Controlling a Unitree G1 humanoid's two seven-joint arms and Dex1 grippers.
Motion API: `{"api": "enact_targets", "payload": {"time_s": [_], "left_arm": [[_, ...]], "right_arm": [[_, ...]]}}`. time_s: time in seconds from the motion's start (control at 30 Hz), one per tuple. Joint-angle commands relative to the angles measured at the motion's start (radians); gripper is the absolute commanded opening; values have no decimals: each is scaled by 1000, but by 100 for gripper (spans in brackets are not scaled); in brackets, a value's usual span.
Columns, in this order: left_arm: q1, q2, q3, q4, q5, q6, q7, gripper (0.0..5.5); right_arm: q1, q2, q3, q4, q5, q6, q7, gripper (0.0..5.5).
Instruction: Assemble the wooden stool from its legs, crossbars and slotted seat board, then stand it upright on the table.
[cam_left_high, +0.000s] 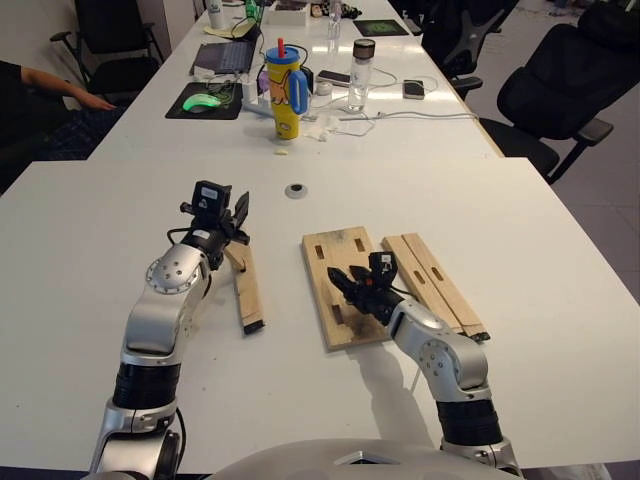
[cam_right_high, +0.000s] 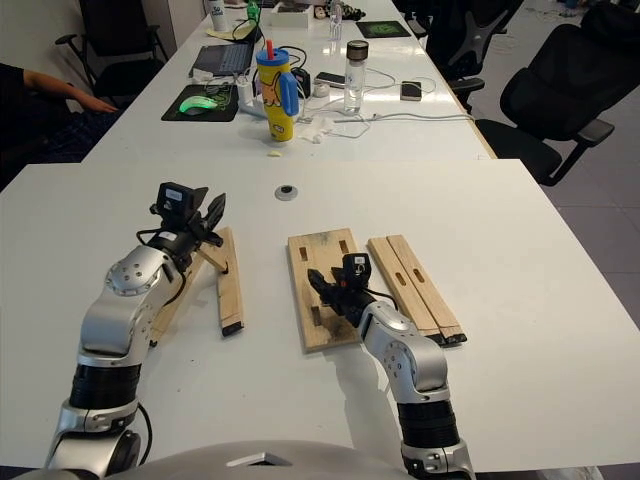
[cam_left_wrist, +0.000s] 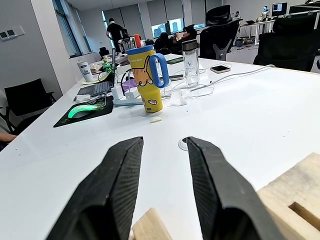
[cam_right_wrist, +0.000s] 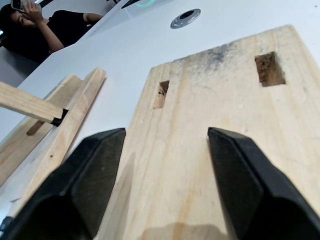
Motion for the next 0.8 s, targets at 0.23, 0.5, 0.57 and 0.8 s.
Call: {"api": "enact_targets", "payload": {"time_s": [0.23, 0.5, 0.57, 0.8], "left_arm": [[1, 9, 102, -165, -1, -212, -10, 164], [423, 194, 230, -399, -96, -209, -267, 183], [552, 214, 278, -432, -137, -209, -329, 204], [736, 223, 204, -471, -178, 68, -310, 312]], "right_arm": [[45, -6, 37, 12, -47, -13, -3, 307], [192, -98, -18, -461, -110, -27, -79, 307], [290, -165, -31, -581, -121, 36, -80, 307], [504, -194, -199, -700, 69, 279, -13, 307]]}}
